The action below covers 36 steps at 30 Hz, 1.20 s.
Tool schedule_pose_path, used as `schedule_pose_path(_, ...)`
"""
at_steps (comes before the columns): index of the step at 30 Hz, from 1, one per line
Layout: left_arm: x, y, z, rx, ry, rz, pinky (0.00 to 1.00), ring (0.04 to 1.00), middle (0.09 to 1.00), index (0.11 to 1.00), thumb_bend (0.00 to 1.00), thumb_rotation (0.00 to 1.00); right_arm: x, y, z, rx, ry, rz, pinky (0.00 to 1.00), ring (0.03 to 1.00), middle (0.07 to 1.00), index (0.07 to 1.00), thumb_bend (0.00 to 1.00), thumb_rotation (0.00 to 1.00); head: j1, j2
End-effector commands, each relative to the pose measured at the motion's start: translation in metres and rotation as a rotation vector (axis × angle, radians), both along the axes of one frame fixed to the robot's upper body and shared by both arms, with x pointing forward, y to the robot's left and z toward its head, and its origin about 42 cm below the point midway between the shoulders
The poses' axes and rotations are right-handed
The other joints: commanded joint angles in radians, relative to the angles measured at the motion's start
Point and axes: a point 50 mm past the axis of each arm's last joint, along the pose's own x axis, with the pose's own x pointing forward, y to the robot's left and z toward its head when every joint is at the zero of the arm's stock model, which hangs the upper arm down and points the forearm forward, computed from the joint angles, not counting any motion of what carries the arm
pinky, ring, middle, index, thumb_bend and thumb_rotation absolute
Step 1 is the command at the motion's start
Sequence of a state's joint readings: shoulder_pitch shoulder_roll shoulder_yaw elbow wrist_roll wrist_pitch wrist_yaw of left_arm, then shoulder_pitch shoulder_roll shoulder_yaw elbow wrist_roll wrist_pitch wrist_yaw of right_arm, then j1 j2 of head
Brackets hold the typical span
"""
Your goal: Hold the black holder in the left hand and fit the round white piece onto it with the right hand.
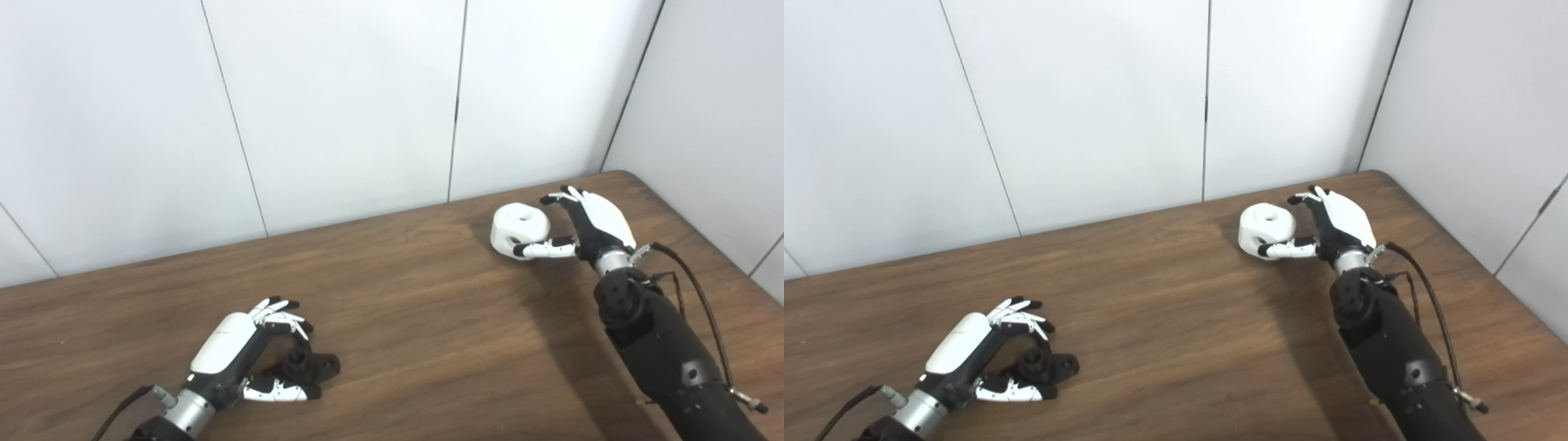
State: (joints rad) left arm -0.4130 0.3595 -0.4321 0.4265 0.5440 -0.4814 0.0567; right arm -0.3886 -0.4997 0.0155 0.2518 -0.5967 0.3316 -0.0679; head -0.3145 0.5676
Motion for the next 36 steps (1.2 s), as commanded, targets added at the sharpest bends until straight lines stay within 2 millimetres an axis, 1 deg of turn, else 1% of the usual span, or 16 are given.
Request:
schedule_pose_path(1,-0.012,0.012,-0.018,0.03,0.053,0.025,0.96,0.892,0.7,0.481,0.52,0.05,0.012,-0.002,0.031,-0.038,-0.109,0.021,0.91,1.0,0.963,0.792,0.87,0.45,0.002,0.003)
schedule_pose_path(7,-0.013,0.012,-0.017,0.029,0.053,0.022,0.97,0.897,0.702,0.481,0.52,0.05,0.014,0.001,0.032,-0.052,-0.084,0.012,0.91,1.0,0.964,0.801,0.87,0.46,0.003,0.006)
schedule_pose_path(13,-0.013,0.012,-0.015,0.028,0.047,0.021,0.96,0.893,0.701,0.482,0.52,0.05,0.017,0.002,0.028,-0.059,-0.071,0.019,0.89,1.0,0.964,0.79,0.87,0.46,0.006,0.008)
schedule_pose_path(18,-0.014,0.012,-0.014,0.022,0.047,0.02,0.96,0.894,0.701,0.482,0.52,0.05,0.019,0.005,0.024,-0.043,-0.075,0.02,0.9,1.0,0.962,0.784,0.87,0.44,0.015,0.007)
schedule_pose_path(23,-0.016,0.011,-0.013,0.014,0.045,0.018,0.95,0.89,0.7,0.482,0.52,0.05,0.022,0.008,0.021,-0.073,-0.041,0.011,0.92,1.0,0.959,0.784,0.87,0.48,0.019,0.01)
schedule_pose_path(26,-0.017,0.011,-0.011,0.01,0.049,0.018,0.96,0.894,0.703,0.482,0.52,0.05,0.025,0.009,0.017,-0.084,-0.026,0.01,0.92,1.0,0.959,0.773,0.86,0.47,0.019,0.013)
schedule_pose_path(29,-0.018,0.012,-0.01,0.003,0.05,0.017,0.97,0.897,0.704,0.482,0.52,0.05,0.027,0.008,0.011,-0.095,-0.042,0.024,0.89,1.0,0.945,0.698,0.84,0.44,0.026,0.012)
schedule_pose_path(30,-0.019,0.012,-0.009,0.003,0.048,0.017,0.97,0.897,0.705,0.482,0.52,0.05,0.028,0.008,0.008,-0.096,-0.057,0.026,0.89,1.0,0.924,0.637,0.81,0.39,0.029,0.014)
schedule_pose_path(32,-0.02,0.012,-0.009,0.002,0.046,0.018,0.96,0.894,0.703,0.481,0.52,0.05,0.03,0.01,0.004,-0.095,-0.082,0.026,0.94,1.0,0.885,0.569,0.74,0.33,0.029,0.014)
schedule_pose_path(33,-0.02,0.013,-0.009,0.001,0.048,0.02,0.96,0.894,0.703,0.481,0.52,0.05,0.031,0.011,0.003,-0.099,-0.092,0.024,0.97,1.0,0.868,0.546,0.7,0.32,0.029,0.014)
schedule_pose_path(36,-0.019,0.014,-0.01,-0.003,0.054,0.024,0.96,0.895,0.703,0.481,0.52,0.05,0.033,0.013,0.003,-0.117,-0.122,0.03,1.0,1.0,0.837,0.524,0.67,0.28,0.035,0.014)
